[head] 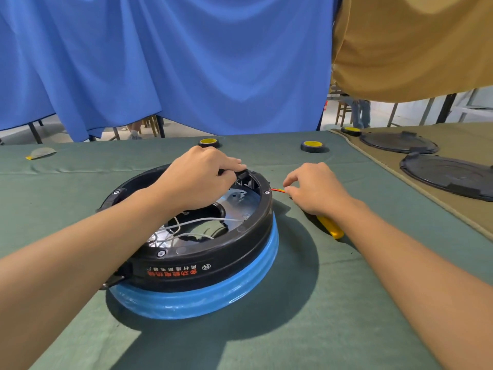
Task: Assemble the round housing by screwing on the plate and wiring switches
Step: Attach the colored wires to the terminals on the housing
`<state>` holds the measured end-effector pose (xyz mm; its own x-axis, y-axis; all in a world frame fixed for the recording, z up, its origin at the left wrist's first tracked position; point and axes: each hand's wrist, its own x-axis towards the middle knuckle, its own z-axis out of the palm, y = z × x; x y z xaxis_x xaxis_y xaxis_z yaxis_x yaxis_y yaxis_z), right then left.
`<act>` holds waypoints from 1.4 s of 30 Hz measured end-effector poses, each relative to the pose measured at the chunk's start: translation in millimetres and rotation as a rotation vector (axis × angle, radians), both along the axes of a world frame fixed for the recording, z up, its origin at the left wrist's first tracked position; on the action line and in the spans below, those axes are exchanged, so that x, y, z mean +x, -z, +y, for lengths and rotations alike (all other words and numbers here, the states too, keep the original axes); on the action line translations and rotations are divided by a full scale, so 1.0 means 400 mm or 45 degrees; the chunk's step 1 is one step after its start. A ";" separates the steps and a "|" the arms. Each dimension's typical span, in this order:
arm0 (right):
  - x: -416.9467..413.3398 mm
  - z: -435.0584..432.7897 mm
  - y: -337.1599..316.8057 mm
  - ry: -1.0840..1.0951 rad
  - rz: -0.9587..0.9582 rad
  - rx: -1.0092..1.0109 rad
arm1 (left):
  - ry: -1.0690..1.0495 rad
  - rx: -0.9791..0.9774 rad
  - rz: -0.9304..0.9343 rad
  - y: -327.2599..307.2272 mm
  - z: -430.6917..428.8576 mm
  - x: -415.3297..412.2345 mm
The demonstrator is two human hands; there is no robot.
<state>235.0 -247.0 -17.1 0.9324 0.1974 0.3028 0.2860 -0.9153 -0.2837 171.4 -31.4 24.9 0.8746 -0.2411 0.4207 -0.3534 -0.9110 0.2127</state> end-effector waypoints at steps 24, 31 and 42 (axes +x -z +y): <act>-0.004 0.042 -0.082 -0.255 0.064 0.815 | 0.008 0.016 -0.034 -0.005 -0.008 -0.013; -0.044 0.045 -0.138 -0.564 0.733 1.373 | 0.030 0.043 -0.427 -0.008 -0.014 -0.021; -0.063 0.067 -0.161 -0.647 0.832 1.360 | 0.027 0.154 -0.569 -0.019 -0.018 -0.026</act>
